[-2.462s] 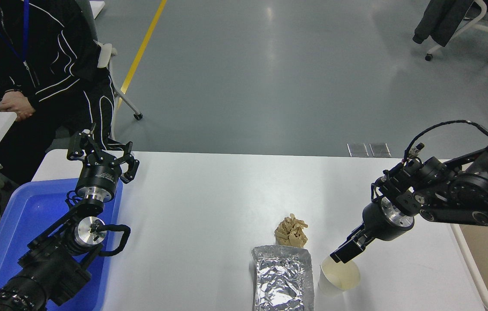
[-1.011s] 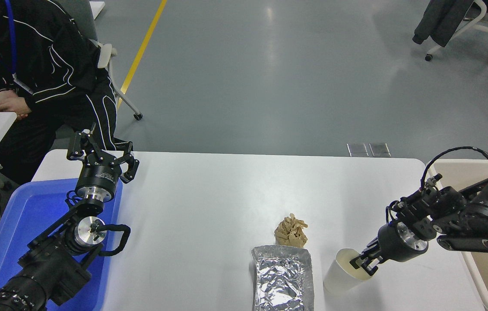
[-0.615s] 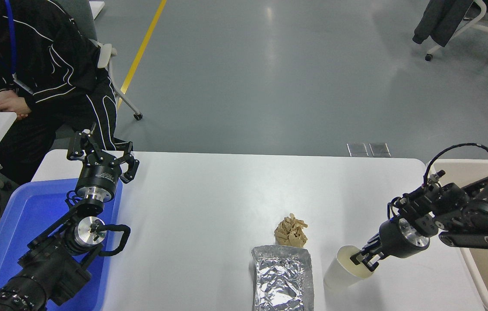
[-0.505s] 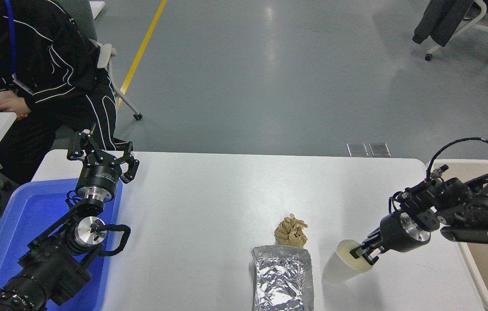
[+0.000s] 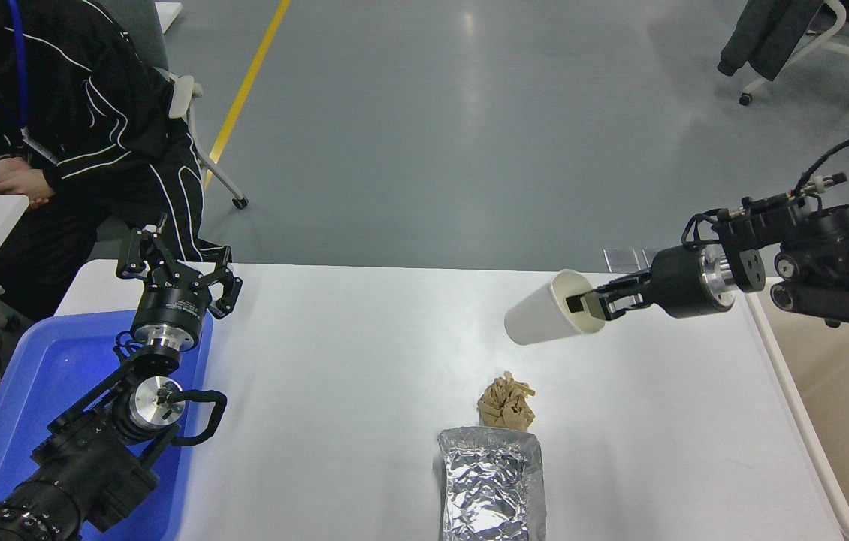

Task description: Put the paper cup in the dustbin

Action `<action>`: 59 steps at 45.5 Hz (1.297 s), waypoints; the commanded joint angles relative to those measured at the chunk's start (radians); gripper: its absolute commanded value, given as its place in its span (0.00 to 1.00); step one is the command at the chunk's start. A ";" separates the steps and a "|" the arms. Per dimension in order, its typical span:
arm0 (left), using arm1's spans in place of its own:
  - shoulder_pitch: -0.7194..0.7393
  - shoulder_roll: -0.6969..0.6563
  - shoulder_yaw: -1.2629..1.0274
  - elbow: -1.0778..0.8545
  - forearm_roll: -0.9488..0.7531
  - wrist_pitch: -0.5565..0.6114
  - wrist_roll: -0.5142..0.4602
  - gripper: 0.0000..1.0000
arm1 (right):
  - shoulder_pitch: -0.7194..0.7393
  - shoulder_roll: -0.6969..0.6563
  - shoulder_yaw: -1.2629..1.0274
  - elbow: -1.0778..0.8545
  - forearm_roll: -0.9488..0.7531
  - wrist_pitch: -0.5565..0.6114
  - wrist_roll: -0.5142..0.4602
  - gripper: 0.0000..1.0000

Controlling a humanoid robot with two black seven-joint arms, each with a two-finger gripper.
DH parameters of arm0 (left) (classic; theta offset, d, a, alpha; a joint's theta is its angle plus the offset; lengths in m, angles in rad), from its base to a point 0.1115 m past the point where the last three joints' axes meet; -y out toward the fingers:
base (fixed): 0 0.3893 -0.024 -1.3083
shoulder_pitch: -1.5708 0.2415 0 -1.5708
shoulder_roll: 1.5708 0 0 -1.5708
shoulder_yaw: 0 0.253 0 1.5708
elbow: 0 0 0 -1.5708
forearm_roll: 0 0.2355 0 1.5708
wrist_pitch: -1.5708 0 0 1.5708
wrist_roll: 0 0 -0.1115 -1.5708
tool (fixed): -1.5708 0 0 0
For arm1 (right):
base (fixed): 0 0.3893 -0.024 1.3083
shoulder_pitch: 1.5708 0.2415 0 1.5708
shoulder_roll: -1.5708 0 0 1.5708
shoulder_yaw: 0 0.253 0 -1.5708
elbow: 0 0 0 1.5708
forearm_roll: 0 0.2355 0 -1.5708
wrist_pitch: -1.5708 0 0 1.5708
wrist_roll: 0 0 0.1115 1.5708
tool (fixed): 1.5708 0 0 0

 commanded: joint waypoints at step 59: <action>0.000 0.000 0.000 0.000 0.000 0.000 0.000 1.00 | -0.734 -0.049 0.345 -1.086 0.633 0.150 -0.670 0.00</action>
